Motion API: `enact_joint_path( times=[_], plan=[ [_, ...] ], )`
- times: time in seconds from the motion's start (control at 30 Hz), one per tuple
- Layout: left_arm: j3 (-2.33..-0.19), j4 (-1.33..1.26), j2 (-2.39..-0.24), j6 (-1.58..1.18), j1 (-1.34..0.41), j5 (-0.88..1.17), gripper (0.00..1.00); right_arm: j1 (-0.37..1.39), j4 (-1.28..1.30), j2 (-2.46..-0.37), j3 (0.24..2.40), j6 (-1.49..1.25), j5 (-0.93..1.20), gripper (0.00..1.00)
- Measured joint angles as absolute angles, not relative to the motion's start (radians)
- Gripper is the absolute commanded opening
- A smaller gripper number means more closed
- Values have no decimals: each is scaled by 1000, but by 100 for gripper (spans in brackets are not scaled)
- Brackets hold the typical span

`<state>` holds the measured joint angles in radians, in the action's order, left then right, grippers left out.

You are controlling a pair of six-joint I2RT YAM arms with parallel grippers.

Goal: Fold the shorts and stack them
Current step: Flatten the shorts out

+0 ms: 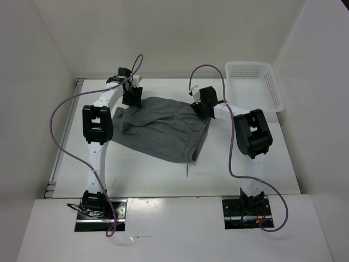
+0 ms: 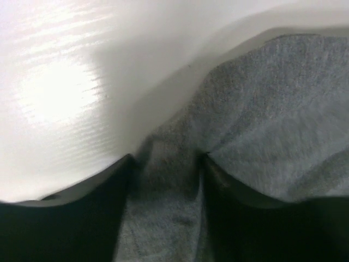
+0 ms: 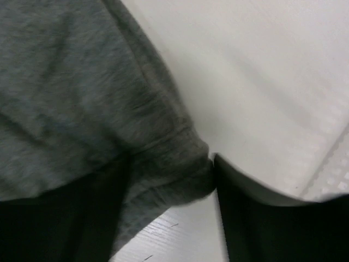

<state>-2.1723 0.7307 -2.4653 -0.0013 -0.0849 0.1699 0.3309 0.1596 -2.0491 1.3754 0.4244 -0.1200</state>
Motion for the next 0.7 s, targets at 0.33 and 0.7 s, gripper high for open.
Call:
enact_joint_path(
  times=[0.33,0.7],
  plan=[
    [-2212,764,-2492,-2,-113,223,0,334,142,-2068,1375,482,-98,0],
    [-1898,601,-2174,-4,-158,-10,0,334,112,-2019,1373,500,-199,0]
  ],
)
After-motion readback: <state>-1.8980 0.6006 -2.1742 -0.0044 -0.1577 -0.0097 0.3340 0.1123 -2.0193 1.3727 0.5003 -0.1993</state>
